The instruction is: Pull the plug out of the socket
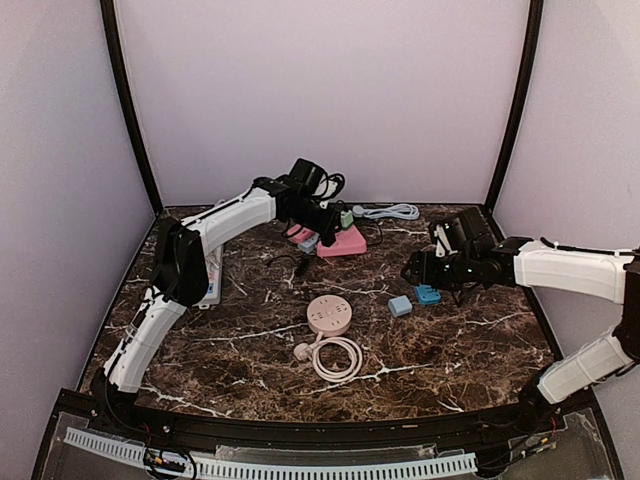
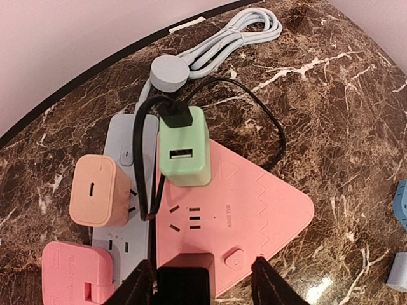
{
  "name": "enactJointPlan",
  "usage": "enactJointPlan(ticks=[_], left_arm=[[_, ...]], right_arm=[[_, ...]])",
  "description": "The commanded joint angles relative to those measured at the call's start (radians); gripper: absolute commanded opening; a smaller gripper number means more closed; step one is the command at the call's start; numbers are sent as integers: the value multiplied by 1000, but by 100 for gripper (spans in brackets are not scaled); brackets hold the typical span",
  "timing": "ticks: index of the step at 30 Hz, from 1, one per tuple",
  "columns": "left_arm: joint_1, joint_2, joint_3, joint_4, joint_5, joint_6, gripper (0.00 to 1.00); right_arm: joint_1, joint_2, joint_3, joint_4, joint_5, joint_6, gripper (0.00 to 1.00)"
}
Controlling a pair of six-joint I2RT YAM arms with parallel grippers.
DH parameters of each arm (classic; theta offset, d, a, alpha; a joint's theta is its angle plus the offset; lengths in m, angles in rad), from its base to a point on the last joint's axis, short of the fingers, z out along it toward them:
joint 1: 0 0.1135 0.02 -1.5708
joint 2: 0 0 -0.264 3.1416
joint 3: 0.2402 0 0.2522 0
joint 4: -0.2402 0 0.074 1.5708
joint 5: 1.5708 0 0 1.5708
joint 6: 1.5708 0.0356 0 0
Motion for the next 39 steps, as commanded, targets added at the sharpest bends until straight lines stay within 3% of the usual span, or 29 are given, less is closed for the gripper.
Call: enactJointPlan(ticks=[1,6,17,22,32,39], left_arm=[[4,-2,22,-49,-34,7,53],[5,-3,22,-46,-32,0,54],[6,-2,2,-65,1,-9,38],[4,-13,-24,-76,8,-10,37],[-24,-104,-151,-59,27,-16,16],[-61,-214,-284,-55,17,-29,11]], right_arm=[[-5,24,26,27,-12,-5,76],[-5,41,35,24,-12,-8,75],[-5,34,32,24,-42,-8,75],[-5,45,37,35,-64,-4,75],[-5,77,50,88,-142,16,75],[-5,126,74,127,-180,14,74]])
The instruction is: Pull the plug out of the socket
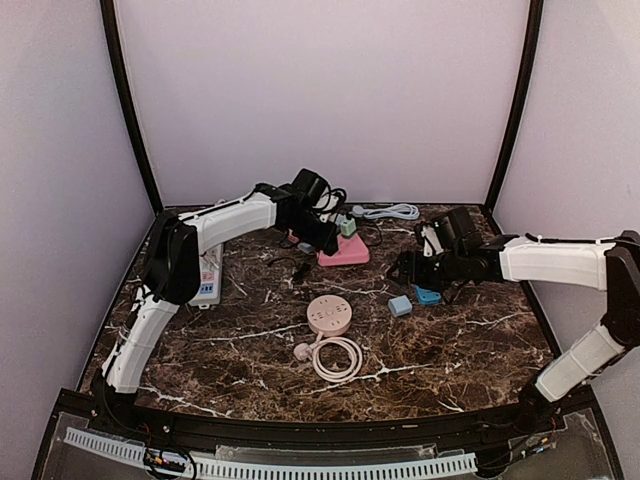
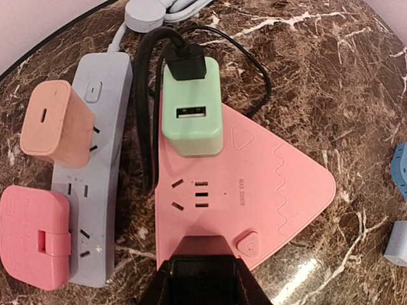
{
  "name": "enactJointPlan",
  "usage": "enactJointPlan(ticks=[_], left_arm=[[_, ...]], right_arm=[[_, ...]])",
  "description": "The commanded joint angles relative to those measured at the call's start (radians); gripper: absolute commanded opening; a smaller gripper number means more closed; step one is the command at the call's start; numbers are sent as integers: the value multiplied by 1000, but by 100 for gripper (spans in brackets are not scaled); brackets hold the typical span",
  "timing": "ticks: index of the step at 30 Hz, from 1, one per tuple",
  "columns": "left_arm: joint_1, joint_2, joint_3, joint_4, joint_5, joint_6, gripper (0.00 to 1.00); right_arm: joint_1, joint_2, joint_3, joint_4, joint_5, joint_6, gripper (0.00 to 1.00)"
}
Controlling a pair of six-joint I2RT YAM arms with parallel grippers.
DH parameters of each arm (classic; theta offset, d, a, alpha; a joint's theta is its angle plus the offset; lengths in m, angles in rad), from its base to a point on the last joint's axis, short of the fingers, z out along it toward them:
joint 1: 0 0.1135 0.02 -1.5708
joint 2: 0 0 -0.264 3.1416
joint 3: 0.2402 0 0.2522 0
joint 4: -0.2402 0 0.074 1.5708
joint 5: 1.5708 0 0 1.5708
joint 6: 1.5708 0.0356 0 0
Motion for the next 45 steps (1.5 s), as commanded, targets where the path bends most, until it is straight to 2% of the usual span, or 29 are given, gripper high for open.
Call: enactJointPlan(ticks=[1,7,11,19,32,37,45], left_arm=[[-43,-139,-136,-46,16,-8,11],[-69,-297,-386,11,64,-7,10],[-74,-430,-562,67,109,11,12],[-74,-536,-759,94,186,58,12],[-65,-539,-823,138,200,84,12],[-60,-531,-831,142,197,74,12],[-60,-521,-853,160,209,43,11]], right_arm=[[-5,34,44,69,-41,0,74],[-2,82,82,124,-72,-86,73],[25,104,99,188,-42,-186,73],[163,224,146,341,55,-432,73],[173,436,285,394,57,-561,72],[171,481,321,386,58,-578,66],[174,483,288,400,42,-577,60]])
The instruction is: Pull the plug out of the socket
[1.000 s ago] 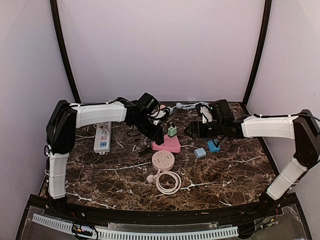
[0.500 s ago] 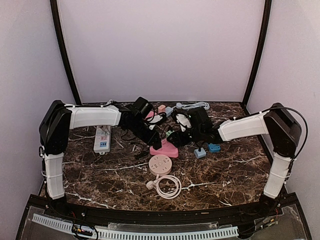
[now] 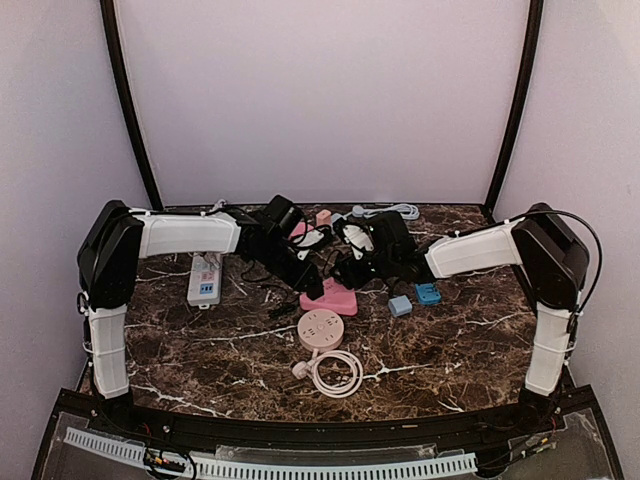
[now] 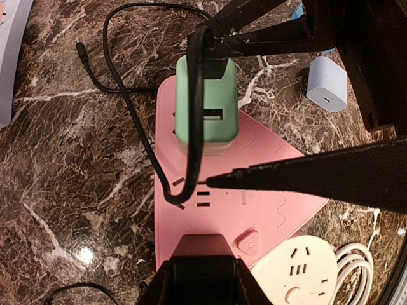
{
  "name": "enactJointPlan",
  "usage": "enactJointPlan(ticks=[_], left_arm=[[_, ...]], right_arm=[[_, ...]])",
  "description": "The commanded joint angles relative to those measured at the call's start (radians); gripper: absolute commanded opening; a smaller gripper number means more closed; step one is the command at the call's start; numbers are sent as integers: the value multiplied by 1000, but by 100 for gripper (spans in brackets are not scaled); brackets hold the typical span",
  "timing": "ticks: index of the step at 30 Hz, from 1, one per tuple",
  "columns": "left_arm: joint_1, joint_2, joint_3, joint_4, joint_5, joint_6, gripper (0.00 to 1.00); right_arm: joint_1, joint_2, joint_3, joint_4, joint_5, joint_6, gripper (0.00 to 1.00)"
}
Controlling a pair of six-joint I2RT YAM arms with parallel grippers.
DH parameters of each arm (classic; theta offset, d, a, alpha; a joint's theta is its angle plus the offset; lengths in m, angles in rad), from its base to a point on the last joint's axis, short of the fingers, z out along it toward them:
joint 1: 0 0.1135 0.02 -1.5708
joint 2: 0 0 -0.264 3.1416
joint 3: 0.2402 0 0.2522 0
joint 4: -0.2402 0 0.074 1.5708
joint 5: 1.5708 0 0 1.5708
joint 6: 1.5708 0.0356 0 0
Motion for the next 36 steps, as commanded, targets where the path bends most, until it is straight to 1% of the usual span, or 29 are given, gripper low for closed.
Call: enactJointPlan(ticks=[1,5,10,15,18,22,28,32,34,36], left_arm=[[0,-23,-43,-24,22,-30,11],[0,-18,-54,-19,22,-40,11],[0,-12,-63,-19,20,-48,10],[-1,3,-64,-25,18,-52,9],[0,12,-66,-28,19,-57,8],[-4,27,-65,-35,22,-58,7],[-11,43,-64,-45,18,-54,7],[-17,54,-64,-49,17,-54,6],[-22,59,-64,-50,15,-54,6],[-26,64,-65,-51,14,-54,6]], right_arm=[[-1,16,-7,46,-5,-7,58],[1,26,-1,48,-12,0,52],[4,11,-24,69,-4,13,46],[18,-22,-31,76,2,21,29],[32,-55,-41,101,10,33,23],[49,-90,-48,133,10,52,18],[96,-111,-42,153,61,21,16],[101,-111,-44,156,75,16,14],[100,-111,-46,159,111,19,12],[92,-118,-45,155,107,32,12]])
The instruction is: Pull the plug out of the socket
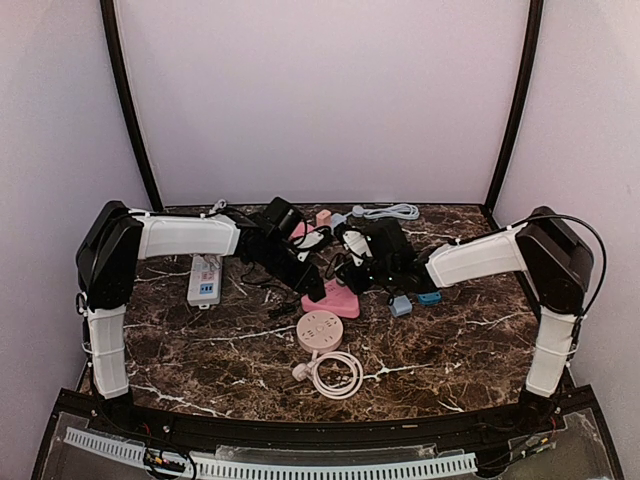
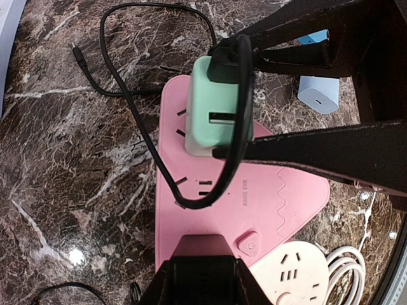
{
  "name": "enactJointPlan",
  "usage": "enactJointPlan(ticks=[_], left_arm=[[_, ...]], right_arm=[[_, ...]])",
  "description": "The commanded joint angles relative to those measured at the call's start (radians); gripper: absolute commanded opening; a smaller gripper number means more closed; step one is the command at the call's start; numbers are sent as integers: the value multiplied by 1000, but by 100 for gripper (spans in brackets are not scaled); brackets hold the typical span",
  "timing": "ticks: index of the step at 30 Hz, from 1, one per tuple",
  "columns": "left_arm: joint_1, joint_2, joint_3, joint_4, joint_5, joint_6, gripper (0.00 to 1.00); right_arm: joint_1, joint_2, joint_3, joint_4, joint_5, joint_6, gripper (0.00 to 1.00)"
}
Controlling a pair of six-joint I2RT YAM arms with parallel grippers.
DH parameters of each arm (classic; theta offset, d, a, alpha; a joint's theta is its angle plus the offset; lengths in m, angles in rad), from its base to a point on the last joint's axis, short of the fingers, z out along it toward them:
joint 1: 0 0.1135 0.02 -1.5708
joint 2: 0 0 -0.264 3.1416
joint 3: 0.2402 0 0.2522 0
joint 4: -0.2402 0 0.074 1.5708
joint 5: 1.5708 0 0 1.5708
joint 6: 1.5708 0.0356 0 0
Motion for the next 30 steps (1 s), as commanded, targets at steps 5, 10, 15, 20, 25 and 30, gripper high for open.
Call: enactJointPlan(ticks=[5,10,15,20,25,30], left_arm=[[-28,80,-37,-81,-12,-17,5],[-30,89,-34,-79,-10,-19,5],[-33,97,-32,-75,-5,-20,5],[-35,105,-30,-74,-3,-20,5],[-36,105,-36,-76,-4,-19,4],[-37,106,-41,-71,-2,-22,4]], right_arm=[[11,-110,15,131,-120,93,10],[49,-108,34,116,-80,42,9],[84,-96,26,117,-16,19,8],[63,-105,17,120,-14,45,7],[-1,-138,11,120,-115,119,5],[8,-149,28,106,-130,116,3]])
